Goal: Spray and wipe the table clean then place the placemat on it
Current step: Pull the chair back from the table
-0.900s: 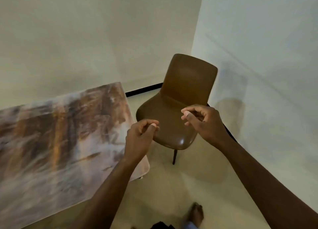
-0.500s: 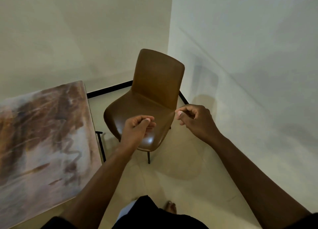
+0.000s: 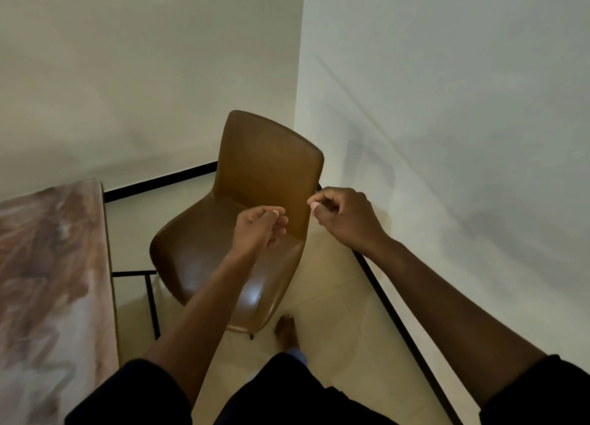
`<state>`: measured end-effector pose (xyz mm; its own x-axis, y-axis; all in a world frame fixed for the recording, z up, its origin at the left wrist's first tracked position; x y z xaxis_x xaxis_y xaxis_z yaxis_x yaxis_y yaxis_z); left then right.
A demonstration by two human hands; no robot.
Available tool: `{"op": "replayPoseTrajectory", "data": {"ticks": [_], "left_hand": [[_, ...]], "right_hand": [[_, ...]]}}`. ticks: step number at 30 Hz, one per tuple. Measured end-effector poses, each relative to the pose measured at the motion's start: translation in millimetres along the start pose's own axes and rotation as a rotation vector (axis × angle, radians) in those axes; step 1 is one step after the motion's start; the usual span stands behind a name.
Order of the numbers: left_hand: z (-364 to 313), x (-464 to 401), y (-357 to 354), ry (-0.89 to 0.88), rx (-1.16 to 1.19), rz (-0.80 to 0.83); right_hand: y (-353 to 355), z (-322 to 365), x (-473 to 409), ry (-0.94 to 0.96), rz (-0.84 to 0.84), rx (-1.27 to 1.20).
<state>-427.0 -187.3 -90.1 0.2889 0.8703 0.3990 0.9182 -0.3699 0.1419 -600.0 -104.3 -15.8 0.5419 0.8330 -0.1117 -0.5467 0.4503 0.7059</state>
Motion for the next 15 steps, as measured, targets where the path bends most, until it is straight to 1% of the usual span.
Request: {"op": "replayPoseTrajectory", "data": {"ticks": [4,8,12,15], "left_hand": [[-16,-63,-10,0.061,-0.008,-0.027],[-11,-125,-17,0.165,-0.010,-0.039],[-5,-173,-8,0.275,-0.069,-0.112],[-6,-208,-1,0.327,-0.067,-0.179]], "right_hand": [[-10,-10,-75,0.005,0.030,0.041],[-34,-21,-138,0.019,0.079,0.073],[-64,-18,-187,0.081,0.163,0.116],[-96,-12,-232,0.173,0.232,0.166]]}}
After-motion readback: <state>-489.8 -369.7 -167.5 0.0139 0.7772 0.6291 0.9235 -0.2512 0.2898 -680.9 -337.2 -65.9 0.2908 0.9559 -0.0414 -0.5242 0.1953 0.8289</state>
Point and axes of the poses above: each hand's wrist, its own x-axis away from the middle knuckle, its own y-axis out of the back of the hand, z = x × y, the point moved 10 cm from there along -x, towards the middle knuckle, and after that the axes turned 9 degrees about -z, right-handed, at the moved point
